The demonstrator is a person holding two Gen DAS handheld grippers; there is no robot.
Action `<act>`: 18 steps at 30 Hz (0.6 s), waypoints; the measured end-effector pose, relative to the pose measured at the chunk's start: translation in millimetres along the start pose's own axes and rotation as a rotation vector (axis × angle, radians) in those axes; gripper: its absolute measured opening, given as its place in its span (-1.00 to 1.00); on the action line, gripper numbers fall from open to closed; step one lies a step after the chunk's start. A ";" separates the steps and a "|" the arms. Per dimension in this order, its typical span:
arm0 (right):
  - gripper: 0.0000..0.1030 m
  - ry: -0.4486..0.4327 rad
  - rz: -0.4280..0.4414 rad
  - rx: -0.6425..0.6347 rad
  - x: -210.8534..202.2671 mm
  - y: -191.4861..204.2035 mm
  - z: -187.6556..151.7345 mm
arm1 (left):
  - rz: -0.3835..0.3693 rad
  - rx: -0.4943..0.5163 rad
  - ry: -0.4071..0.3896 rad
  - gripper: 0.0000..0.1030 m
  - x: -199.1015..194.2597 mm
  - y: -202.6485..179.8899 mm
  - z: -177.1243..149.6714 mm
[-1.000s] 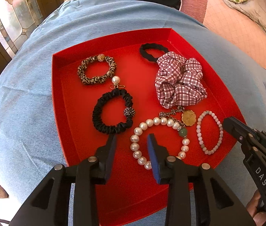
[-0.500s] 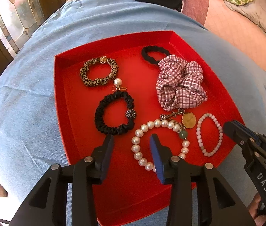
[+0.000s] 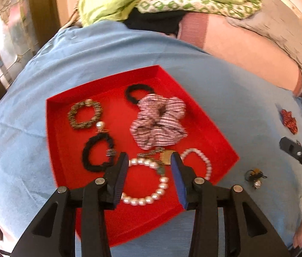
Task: Organize jewelry
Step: 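Move both tools from the red tray toward the remaining brooch and pearl pendant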
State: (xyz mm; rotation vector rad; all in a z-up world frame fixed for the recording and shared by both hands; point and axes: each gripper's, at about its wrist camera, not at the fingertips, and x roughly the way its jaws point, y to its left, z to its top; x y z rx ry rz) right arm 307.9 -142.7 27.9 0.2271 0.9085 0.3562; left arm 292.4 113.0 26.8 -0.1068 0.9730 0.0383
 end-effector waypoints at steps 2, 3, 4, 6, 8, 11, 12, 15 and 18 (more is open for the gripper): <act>-0.69 0.037 -0.015 0.037 4.0 -17.2 -5.4 | -0.011 0.018 0.004 -0.23 2.0 -11.1 0.9; -0.69 0.062 -0.009 0.063 6.8 -26.3 -8.6 | -0.016 0.029 0.005 -0.23 2.7 -17.6 1.0; -0.69 0.083 0.001 0.081 9.3 -31.9 -12.1 | -0.019 0.036 0.005 -0.23 3.5 -21.9 1.0; -0.69 0.128 0.020 0.087 15.0 -37.8 -18.9 | -0.026 0.051 0.006 -0.23 5.0 -31.4 0.9; -0.69 0.146 0.023 0.057 18.3 -35.0 -23.3 | -0.031 0.063 0.009 -0.23 7.4 -38.2 1.1; -0.69 0.151 0.019 -0.012 22.4 -25.8 -28.0 | -0.035 0.075 0.014 -0.23 9.7 -45.1 0.9; -0.69 0.153 0.022 -0.038 25.0 -20.4 -29.4 | -0.034 0.080 0.016 -0.23 10.7 -46.7 0.6; -0.69 0.165 0.008 -0.113 34.3 -7.1 -31.4 | -0.026 0.090 0.022 -0.23 12.3 -45.7 -0.8; -0.69 0.187 -0.057 -0.201 45.6 5.7 -39.1 | -0.027 0.081 0.028 -0.23 14.4 -40.6 1.2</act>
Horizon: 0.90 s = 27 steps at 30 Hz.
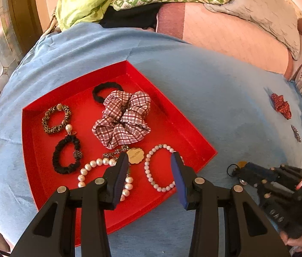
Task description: Organize jewelry
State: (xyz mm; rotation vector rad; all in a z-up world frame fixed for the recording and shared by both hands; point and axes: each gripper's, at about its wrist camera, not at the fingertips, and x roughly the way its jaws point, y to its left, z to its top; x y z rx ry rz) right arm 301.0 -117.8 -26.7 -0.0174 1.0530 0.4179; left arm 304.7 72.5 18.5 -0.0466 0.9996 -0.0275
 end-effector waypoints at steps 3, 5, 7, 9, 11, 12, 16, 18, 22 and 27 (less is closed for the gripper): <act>-0.73 -0.008 -0.049 -0.044 0.0 3.6 -3.0 | -0.006 -0.004 0.001 -0.23 0.0 0.8 0.5; -0.88 -0.024 -0.042 -0.038 -5.4 1.2 -2.9 | -0.017 0.002 0.002 -0.23 0.2 -2.0 0.5; -0.91 -0.049 -0.027 -0.004 -13.0 -5.6 -1.2 | -0.026 0.019 0.003 -0.23 0.3 -7.1 -0.3; -0.91 -0.087 -0.008 0.043 -23.1 -13.0 0.6 | -0.042 0.043 0.009 -0.23 0.9 -14.4 -2.0; -0.91 -0.120 -0.003 0.081 -33.6 -20.3 2.2 | -0.062 0.069 0.016 -0.23 2.3 -22.6 -4.0; -0.91 -0.136 0.004 0.102 -38.5 -24.6 3.1 | -0.079 0.092 0.024 -0.23 3.5 -29.2 -5.7; -0.91 -0.173 0.019 0.174 -53.3 -40.8 4.8 | -0.164 0.151 0.078 -0.17 12.4 -54.0 -11.6; -0.91 -0.180 0.007 0.198 -56.5 -46.3 4.0 | -0.146 0.192 0.065 0.01 13.1 -66.8 -13.4; -0.91 -0.185 -0.005 0.222 -62.1 -57.5 2.2 | -0.187 0.280 0.035 0.01 4.6 -101.2 -20.4; -0.91 -0.187 -0.008 0.245 -66.5 -70.0 -1.0 | -0.182 0.405 0.065 0.03 17.1 -137.1 -33.4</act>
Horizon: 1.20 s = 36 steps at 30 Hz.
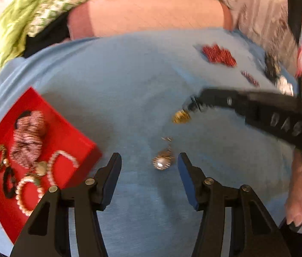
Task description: Organize jewelry
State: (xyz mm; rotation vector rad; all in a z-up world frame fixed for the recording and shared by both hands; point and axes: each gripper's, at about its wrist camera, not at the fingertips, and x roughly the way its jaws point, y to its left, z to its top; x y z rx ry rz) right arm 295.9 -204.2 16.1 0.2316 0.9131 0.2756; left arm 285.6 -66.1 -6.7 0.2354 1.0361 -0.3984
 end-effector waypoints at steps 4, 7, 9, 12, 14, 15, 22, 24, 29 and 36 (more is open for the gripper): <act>-0.91 0.002 0.006 0.009 -1.4 -5.5 -1.0 | 0.030 0.017 0.064 0.03 25.2 -10.2 2.9; -0.91 0.002 0.015 0.014 -3.4 -7.7 -0.8 | 0.040 0.005 0.082 0.03 37.3 -11.9 6.1; -0.91 0.002 0.020 0.016 -4.3 -9.2 -0.8 | 0.044 -0.001 0.073 -0.01 39.8 -12.6 8.1; -0.91 0.006 0.027 0.017 -5.0 -11.2 -1.5 | 0.040 -0.005 0.061 -0.66 39.4 -14.2 11.3; -0.91 0.001 0.031 0.017 -7.3 -12.1 -0.8 | 0.037 -0.006 0.059 -0.67 39.2 -14.6 12.7; -0.91 -0.003 0.032 0.018 -8.6 -12.3 -0.9 | 0.040 -0.005 0.057 -0.67 39.3 -14.4 13.2; -0.91 -0.041 0.039 0.013 -19.6 -7.6 3.3 | 0.014 -0.064 -0.088 -0.67 -2.9 6.7 22.5; -0.91 -0.052 0.041 0.007 -22.2 -5.1 4.0 | 0.006 -0.089 -0.135 -0.67 -18.7 15.6 25.5; -0.91 -0.082 0.077 -0.004 -27.8 6.6 9.1 | 0.000 -0.144 -0.233 -0.67 -56.0 41.0 25.6; -0.91 -0.119 0.169 -0.072 -29.6 49.3 12.6 | 0.028 -0.228 -0.274 -0.67 -85.2 86.1 12.1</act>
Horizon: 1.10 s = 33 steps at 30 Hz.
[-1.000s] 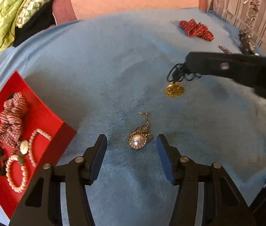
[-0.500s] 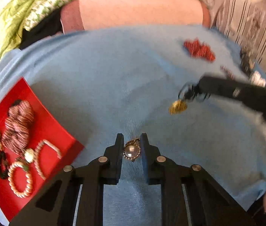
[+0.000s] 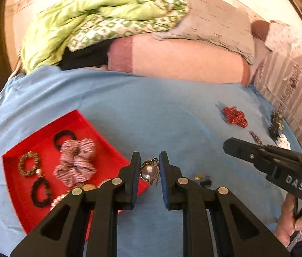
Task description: Organize jewelry
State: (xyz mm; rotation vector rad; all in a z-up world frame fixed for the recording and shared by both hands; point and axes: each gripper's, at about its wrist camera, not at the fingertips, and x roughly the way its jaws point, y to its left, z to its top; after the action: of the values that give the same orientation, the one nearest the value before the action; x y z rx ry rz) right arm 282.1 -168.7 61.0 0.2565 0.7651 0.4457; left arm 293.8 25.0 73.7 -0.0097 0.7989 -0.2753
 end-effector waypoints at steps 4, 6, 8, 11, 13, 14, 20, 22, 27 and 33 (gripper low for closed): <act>-0.91 0.005 0.007 -0.014 8.7 14.3 2.3 | 0.025 -0.035 0.012 -0.67 -5.9 24.5 -5.7; -0.89 0.038 -0.044 -0.016 16.7 11.2 1.4 | 0.028 -0.040 0.019 -0.67 -6.2 30.1 -9.5; -0.60 0.165 -0.069 0.016 39.8 -3.5 -9.0 | 0.035 -0.040 0.024 -0.67 -7.7 34.0 -11.3; -0.52 0.261 -0.145 0.046 61.1 -20.8 -27.9 | 0.028 -0.056 0.022 -0.67 -9.1 37.5 -10.3; -0.52 0.307 -0.208 0.022 70.9 -27.0 -37.5 | 0.022 -0.065 0.017 -0.67 -11.0 39.0 -9.4; -0.51 0.322 -0.212 0.026 73.0 -30.0 -40.3 | 0.022 -0.066 0.015 -0.67 -11.5 38.2 -9.0; -0.72 0.338 -0.184 0.069 81.9 -40.6 -48.7 | 0.033 -0.071 0.014 -0.67 -14.4 41.3 -9.1; -0.78 0.313 -0.156 0.088 77.4 -38.7 -43.6 | 0.038 -0.075 0.014 -0.67 -15.9 43.1 -10.2; -0.79 0.181 -0.066 0.060 45.6 -14.2 -22.5 | 0.054 -0.088 0.019 -0.67 -17.9 52.8 -12.8; -0.79 0.022 0.092 0.023 19.1 32.9 -1.4 | 0.079 -0.100 0.035 -0.67 -20.0 66.4 -20.1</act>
State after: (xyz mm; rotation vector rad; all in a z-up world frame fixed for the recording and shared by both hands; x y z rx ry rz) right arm 283.6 -130.6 60.9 0.3094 0.7829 0.5272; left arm 282.3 95.9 66.3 -0.0667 0.8455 -0.1608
